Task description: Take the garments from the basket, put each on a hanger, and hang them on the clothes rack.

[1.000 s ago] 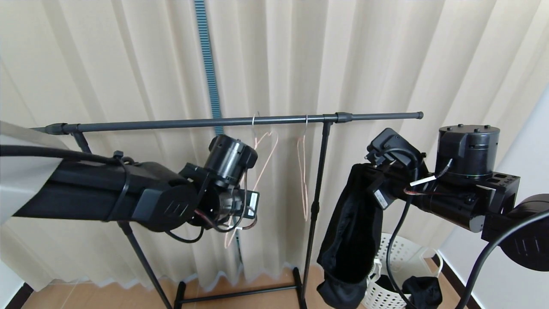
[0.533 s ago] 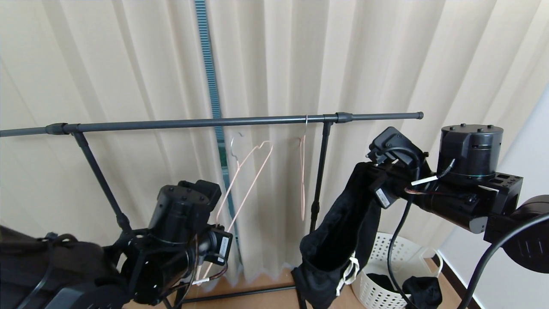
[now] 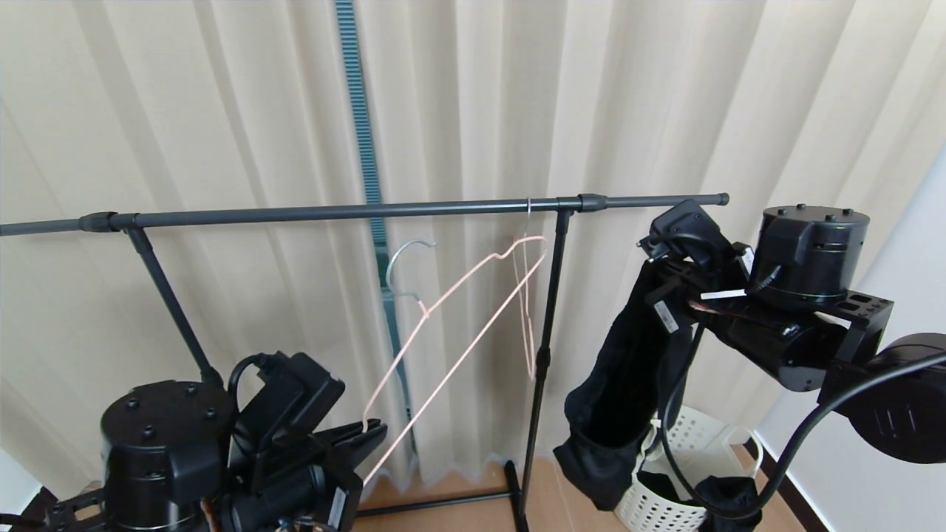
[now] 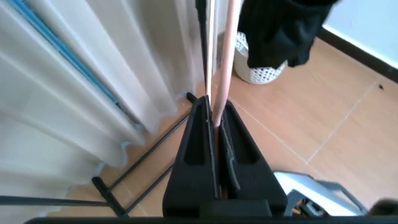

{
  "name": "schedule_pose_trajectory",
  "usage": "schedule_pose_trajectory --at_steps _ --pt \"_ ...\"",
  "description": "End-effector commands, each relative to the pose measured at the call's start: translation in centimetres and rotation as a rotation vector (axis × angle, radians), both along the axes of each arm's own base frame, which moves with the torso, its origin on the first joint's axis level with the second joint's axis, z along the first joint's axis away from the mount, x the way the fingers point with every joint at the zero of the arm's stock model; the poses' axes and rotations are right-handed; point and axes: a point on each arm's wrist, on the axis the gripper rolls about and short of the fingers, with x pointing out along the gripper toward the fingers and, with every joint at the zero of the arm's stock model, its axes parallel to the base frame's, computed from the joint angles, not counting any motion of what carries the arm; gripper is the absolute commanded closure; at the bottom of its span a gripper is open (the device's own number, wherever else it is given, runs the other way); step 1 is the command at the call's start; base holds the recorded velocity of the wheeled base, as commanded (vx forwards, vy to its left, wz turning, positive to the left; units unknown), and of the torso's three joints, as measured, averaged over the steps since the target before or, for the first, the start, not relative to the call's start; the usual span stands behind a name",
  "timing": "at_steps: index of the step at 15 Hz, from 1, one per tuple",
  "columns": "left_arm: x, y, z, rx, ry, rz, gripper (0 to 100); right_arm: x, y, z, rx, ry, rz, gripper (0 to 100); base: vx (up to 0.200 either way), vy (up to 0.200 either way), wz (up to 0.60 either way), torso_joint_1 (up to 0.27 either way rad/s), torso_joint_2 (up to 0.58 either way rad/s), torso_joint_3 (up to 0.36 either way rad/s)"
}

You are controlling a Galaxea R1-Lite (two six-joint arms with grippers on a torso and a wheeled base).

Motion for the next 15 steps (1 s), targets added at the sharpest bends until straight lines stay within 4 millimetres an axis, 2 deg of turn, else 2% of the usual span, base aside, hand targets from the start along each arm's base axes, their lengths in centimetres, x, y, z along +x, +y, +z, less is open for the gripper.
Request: schedule_pose_trajectory --at_steps 1,5,8,15 --pt "-1.1 0.6 -0.2 0.018 -0.004 -0.043 100 0.2 0.0 -0.1 -0.005 0.001 -0.016 100 0.0 0.0 0.0 0.0 0.0 0.0" --pt "-2.2 1.1 -1.7 0.086 0.035 -0.162 100 0.3 0.1 0.2 -0.004 -0.014 -0.049 100 0.0 0.0 0.0 0.0 0.0 0.0" --pt "-2.7 0.6 -2.4 0.118 0.055 -0.213 100 0.5 0.3 0.2 -0.004 -0.02 -0.063 100 0.0 0.0 0.0 0.0 0.0 0.0" --pt "-2.6 0.1 -2.5 0.119 0.058 -0.226 100 -1.2 3.4 -0.2 -0.018 -0.014 -0.017 100 0.0 0.0 0.0 0.0 0.0 0.0"
